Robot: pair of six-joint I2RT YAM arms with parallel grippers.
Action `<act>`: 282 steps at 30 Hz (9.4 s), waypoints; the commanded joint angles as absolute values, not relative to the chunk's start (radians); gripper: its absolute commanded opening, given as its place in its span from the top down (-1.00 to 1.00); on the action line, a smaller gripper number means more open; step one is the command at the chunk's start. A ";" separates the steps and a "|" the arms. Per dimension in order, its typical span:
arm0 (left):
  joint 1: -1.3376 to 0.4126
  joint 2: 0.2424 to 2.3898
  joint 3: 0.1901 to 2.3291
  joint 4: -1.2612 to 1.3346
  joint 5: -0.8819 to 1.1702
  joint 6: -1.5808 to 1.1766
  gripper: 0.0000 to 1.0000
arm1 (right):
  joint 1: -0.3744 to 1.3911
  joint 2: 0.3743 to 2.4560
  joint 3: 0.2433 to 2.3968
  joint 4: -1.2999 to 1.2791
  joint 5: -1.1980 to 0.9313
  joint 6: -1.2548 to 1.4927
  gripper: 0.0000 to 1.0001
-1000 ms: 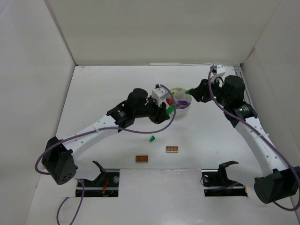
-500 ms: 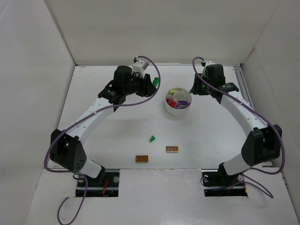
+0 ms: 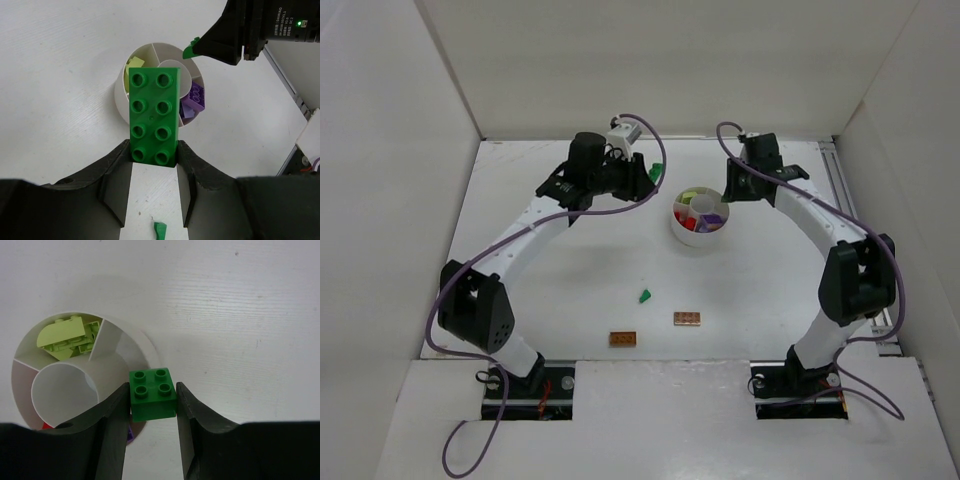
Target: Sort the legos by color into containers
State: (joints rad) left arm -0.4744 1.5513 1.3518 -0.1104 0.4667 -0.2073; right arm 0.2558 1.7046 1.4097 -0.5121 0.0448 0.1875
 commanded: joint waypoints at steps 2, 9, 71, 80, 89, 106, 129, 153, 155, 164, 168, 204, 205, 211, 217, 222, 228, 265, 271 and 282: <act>-0.466 1.560 1.407 -0.097 0.514 -0.193 1.00 | 0.274 1.718 1.460 -0.502 0.035 0.189 0.99; -0.466 1.569 1.407 -0.088 0.535 -0.193 1.00 | 0.275 1.727 1.460 -0.491 0.012 0.198 0.99; -0.620 1.528 1.376 -0.115 0.588 0.123 1.00 | 0.209 1.384 1.217 -0.240 -0.673 0.201 -0.39; -0.724 1.572 1.397 -0.115 0.388 0.112 1.00 | 0.209 1.374 1.207 -0.213 -0.867 0.279 -0.42; -0.746 1.528 1.342 -0.069 0.324 0.156 1.00 | 0.146 1.364 1.187 -0.245 -0.949 0.311 -0.42; -0.851 1.537 1.368 -0.072 0.215 0.183 1.00 | 0.164 1.410 1.224 -0.272 -1.039 0.308 0.29; -0.665 1.316 1.105 -0.017 0.244 -0.178 -1.00 | 0.123 1.394 1.281 -0.369 -0.318 0.148 1.00; -0.403 1.407 0.994 -0.097 0.380 -0.383 -1.00 | 0.247 1.618 1.263 -0.233 -0.158 0.083 0.79; -0.403 1.397 0.994 -0.097 0.370 -0.383 -1.00 | 0.256 1.618 1.262 -0.242 -0.147 0.083 0.66; -0.403 1.333 0.976 -0.106 0.334 -0.425 -1.00 | 0.304 1.502 1.272 -0.322 -0.020 0.083 -0.15; -0.403 1.286 0.976 -0.139 0.284 -0.457 -1.00 | 0.356 1.421 1.272 -0.357 0.035 0.055 -0.17; -0.394 0.735 0.767 -0.557 0.057 -0.749 -1.00 | 1.011 1.792 1.115 -0.218 0.078 0.124 -0.19; -0.394 0.745 0.767 -0.557 0.057 -0.749 -1.00 | 1.011 1.792 1.115 -0.218 0.078 0.124 -0.14; -0.394 0.755 0.767 -0.548 0.057 -0.749 -1.00 | 1.011 1.801 1.115 -0.218 0.055 0.124 0.22; -0.394 0.764 0.767 -0.523 0.057 -0.749 -1.00 | 1.011 1.711 1.115 -0.251 0.066 0.133 0.38; -0.394 0.813 0.758 -0.474 0.103 -0.727 -1.00 | 0.921 1.592 1.124 -0.274 0.055 0.088 0.44; -0.394 0.931 0.807 -0.420 0.123 -0.675 -1.00 | 0.674 1.404 1.114 -0.304 0.012 0.040 0.44; -0.376 1.273 1.048 -0.279 0.245 -0.540 -1.00 | 0.256 1.746 1.361 -0.327 -0.150 0.164 0.13; -0.376 1.253 1.029 -0.270 0.255 -0.551 -1.00 | 0.256 1.704 1.351 -0.327 -0.150 0.164 -0.13; -0.376 1.223 0.999 -0.270 0.273 -0.560 -1.00 | 0.256 1.612 1.312 -0.327 -0.210 0.143 -0.15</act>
